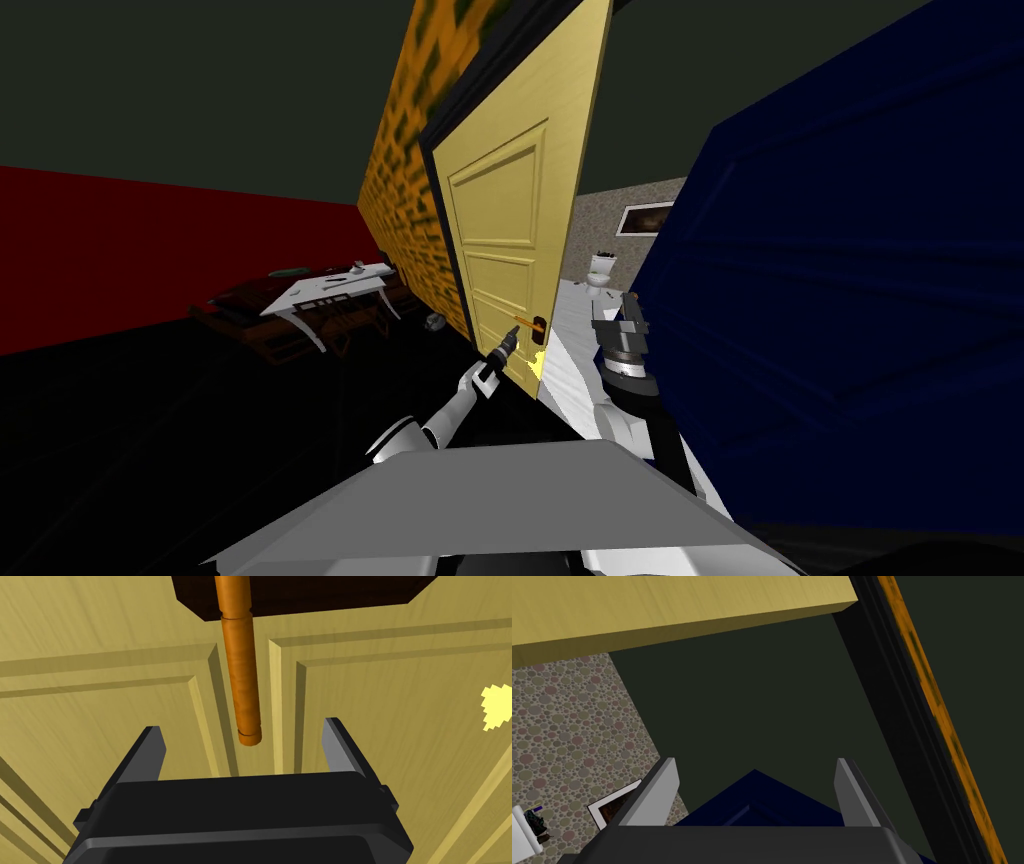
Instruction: Push the door open
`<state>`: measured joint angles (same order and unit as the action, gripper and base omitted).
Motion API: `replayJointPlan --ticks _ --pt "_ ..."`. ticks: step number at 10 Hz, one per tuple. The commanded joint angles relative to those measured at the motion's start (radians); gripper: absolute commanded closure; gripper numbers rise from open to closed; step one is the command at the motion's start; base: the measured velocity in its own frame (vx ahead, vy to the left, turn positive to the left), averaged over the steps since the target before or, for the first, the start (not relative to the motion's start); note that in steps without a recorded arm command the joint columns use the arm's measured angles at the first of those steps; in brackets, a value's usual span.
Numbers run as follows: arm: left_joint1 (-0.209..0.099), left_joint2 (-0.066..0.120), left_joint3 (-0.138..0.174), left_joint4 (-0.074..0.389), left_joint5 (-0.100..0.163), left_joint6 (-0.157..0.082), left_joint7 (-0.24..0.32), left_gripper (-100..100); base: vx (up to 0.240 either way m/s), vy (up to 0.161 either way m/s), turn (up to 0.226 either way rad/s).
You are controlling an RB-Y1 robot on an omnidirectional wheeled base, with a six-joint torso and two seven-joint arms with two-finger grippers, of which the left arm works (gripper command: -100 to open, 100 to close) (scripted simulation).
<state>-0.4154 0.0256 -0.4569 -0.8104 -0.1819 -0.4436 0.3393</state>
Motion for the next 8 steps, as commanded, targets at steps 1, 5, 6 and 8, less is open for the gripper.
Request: replayJointPlan --ticks 1,5,6,8 --pt "0.0 -0.002 0.007 0.01 0.001 -0.007 -0.008 -100 0.176 -0.109 -0.036" --pt "0.001 -0.057 0.017 0.018 0.004 -0.012 -0.016 -100 0.18 -0.119 -0.023" --pt "-0.005 -0.047 0.017 0.024 0.004 -0.012 -0.014 -100 0.063 -0.051 0.012" --pt "-0.005 -0.047 0.017 0.024 0.004 -0.012 -0.014 100 -0.018 0.014 -0.009"
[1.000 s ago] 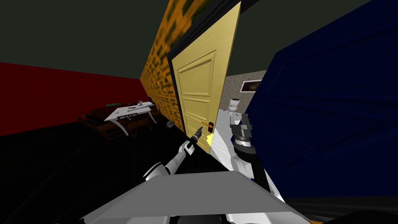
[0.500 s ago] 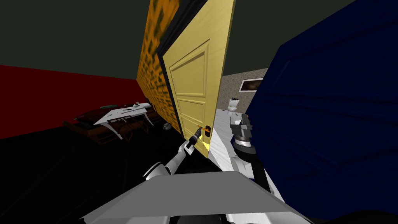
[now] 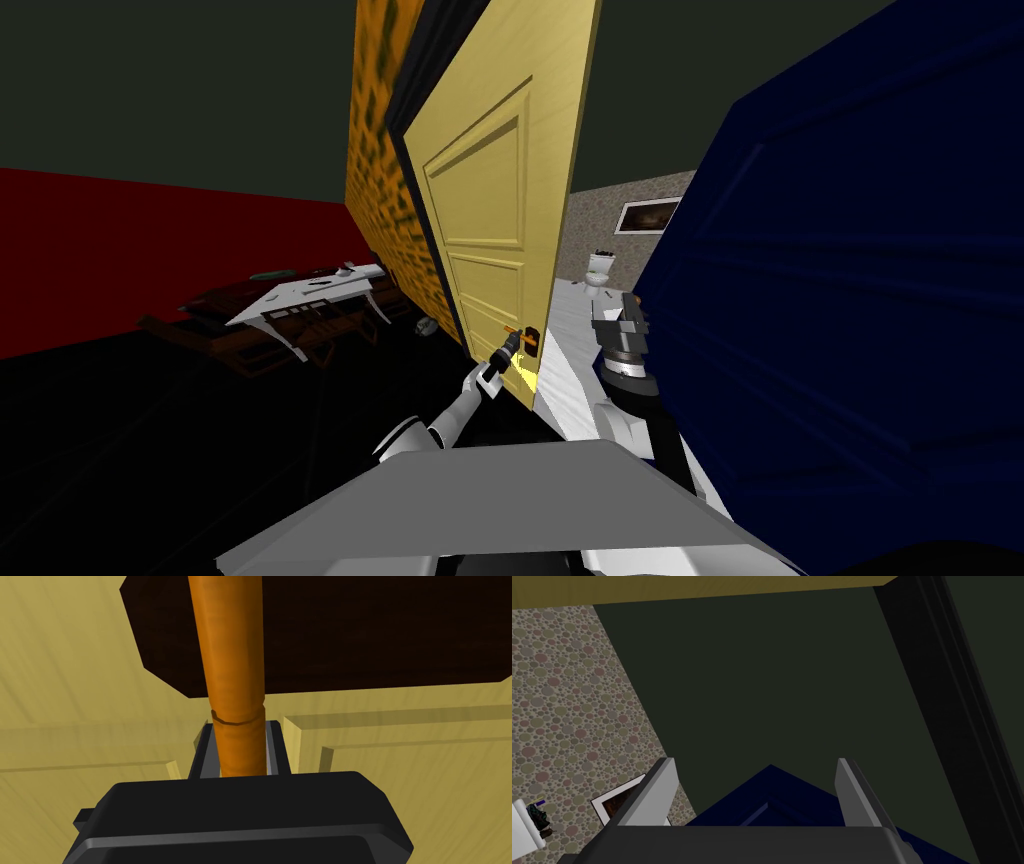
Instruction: Push the door open
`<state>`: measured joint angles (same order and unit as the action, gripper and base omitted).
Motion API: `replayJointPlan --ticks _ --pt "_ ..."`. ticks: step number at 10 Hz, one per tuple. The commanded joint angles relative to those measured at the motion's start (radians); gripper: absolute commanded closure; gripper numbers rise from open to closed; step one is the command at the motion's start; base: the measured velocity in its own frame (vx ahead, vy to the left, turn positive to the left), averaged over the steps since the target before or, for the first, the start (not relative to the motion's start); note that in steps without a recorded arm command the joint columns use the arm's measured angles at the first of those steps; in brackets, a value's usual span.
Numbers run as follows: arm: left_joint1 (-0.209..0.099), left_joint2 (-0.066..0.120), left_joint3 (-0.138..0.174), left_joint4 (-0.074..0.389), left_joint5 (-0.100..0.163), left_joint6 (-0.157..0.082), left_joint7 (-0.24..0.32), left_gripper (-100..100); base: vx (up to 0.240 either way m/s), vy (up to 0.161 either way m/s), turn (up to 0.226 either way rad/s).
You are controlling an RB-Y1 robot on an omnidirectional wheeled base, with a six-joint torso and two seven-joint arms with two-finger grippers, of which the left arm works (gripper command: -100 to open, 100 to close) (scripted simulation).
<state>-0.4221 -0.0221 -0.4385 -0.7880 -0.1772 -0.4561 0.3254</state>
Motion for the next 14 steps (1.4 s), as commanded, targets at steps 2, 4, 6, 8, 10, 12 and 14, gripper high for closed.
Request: replayJointPlan --ticks 2,4,6,8,10,12,14 --pt "0.002 0.001 -0.001 0.001 -0.001 0.001 -0.001 100 -0.011 0.012 -0.003" --pt "0.002 0.001 -0.001 0.001 -0.001 0.001 -0.001 100 -0.003 0.002 0.002" --pt "0.002 0.018 0.017 0.003 0.004 0.003 -0.008 100 0.055 -0.141 0.05" --pt "0.001 0.033 0.038 0.005 0.009 0.006 -0.018 100 0.099 -0.17 0.034" --pt "0.0 0.045 0.057 0.007 0.014 0.008 -0.027 100 0.104 -0.158 0.042" --pt "0.0 0.056 0.079 0.008 0.02 0.01 -0.037 100 0.124 -0.195 0.053" --pt "-0.001 0.064 0.104 0.01 0.026 0.013 -0.048 100 0.104 -0.133 0.064"
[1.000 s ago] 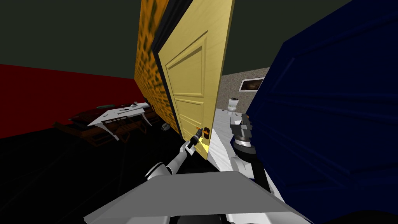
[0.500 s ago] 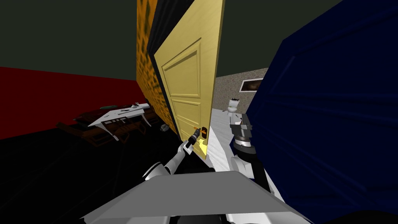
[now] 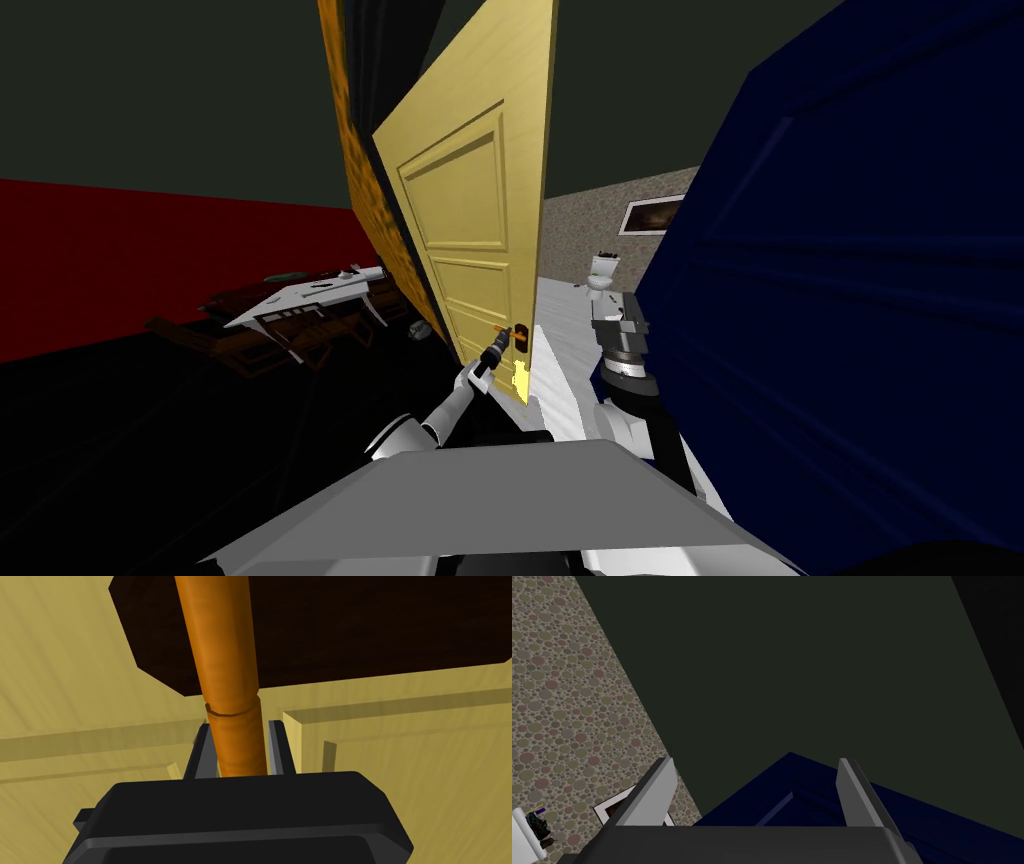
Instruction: Push the door open
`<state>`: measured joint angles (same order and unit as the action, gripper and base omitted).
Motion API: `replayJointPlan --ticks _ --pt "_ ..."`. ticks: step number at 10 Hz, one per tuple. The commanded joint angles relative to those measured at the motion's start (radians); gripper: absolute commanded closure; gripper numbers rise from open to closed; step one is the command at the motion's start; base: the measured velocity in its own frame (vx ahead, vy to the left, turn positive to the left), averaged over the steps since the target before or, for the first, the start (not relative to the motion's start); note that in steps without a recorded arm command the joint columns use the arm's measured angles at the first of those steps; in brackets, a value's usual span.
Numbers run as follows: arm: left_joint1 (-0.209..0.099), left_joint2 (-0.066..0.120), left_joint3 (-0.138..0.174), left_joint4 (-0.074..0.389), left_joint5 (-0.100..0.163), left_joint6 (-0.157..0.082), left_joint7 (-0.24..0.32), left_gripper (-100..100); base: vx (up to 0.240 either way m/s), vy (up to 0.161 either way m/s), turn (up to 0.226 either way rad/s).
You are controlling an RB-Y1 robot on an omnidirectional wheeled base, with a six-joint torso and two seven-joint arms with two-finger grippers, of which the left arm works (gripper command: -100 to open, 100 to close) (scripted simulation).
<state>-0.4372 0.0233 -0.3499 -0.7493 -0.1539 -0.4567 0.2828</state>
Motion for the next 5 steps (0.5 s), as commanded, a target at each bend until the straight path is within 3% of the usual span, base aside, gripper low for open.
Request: replayJointPlan --ticks 1,2,5 --pt "0.014 0.019 0.015 -0.028 0.003 0.014 -0.006 100 0.082 -0.101 0.027" --pt "0.013 0.026 0.04 -0.026 0.009 0.016 -0.017 100 0.131 -0.155 0.045" --pt "0.012 0.03 0.075 -0.023 0.018 0.02 -0.033 100 0.125 -0.155 0.076"
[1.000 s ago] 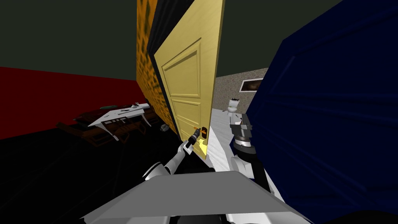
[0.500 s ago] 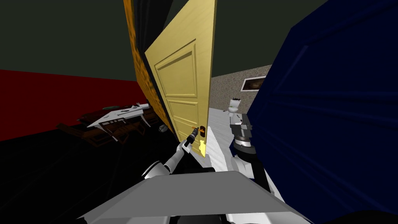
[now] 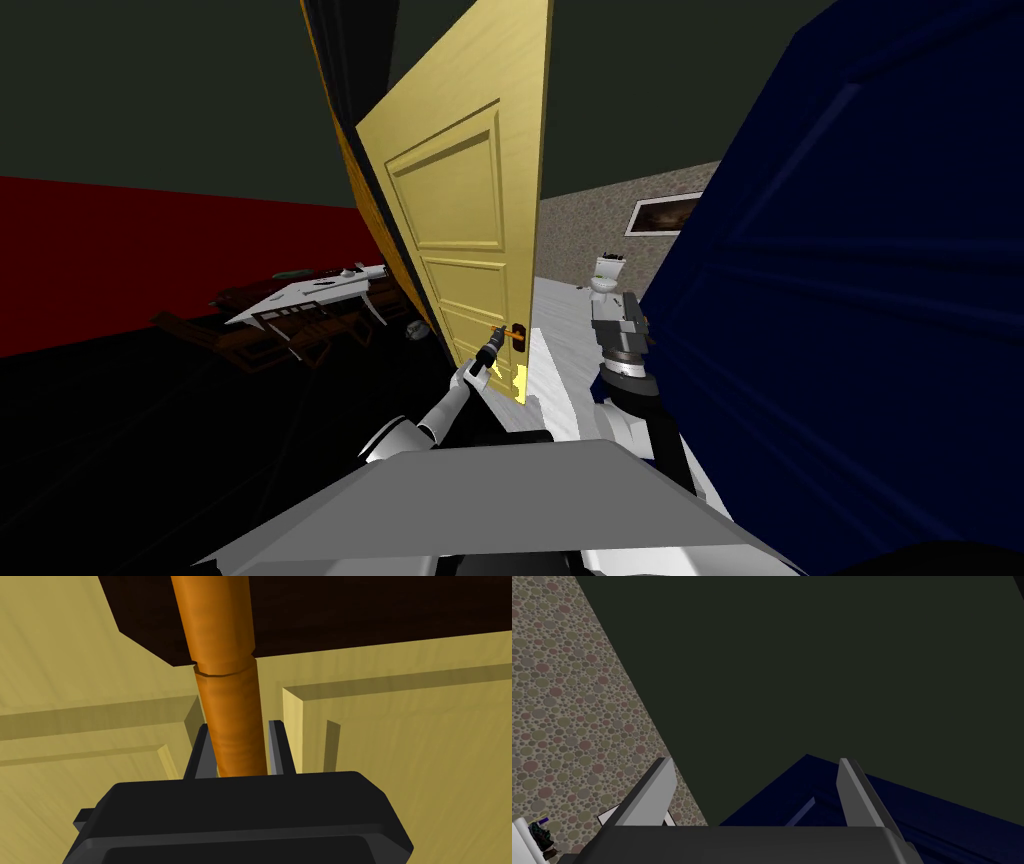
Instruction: Push the door open
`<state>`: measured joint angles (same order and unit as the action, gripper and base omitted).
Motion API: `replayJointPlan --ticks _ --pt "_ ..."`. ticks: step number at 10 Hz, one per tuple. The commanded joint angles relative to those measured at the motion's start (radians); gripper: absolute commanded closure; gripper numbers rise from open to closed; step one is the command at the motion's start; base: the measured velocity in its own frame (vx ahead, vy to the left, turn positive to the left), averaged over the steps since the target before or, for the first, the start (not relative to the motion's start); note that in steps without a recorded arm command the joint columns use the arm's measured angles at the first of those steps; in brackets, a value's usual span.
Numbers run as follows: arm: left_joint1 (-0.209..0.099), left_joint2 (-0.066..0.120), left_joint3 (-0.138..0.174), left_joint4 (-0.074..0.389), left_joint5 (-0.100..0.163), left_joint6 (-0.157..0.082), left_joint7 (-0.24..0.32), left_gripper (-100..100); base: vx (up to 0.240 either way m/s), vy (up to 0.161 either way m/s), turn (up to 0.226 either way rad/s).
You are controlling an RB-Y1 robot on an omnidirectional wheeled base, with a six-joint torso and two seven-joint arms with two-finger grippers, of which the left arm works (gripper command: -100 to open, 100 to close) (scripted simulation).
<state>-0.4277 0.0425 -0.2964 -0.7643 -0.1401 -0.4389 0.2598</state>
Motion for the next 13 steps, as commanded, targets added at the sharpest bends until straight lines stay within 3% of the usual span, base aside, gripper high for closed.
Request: replayJointPlan --ticks 1,7,13 --pt "0.002 0.011 0.03 -0.008 0.006 0.004 -0.014 100 0.127 -0.159 0.085" --pt "-0.001 0.004 0.096 -0.002 0.022 0.011 -0.045 100 0.096 -0.14 0.063" --pt "-0.003 -0.025 0.161 0.003 0.039 0.018 -0.074 100 0.104 -0.174 0.074"
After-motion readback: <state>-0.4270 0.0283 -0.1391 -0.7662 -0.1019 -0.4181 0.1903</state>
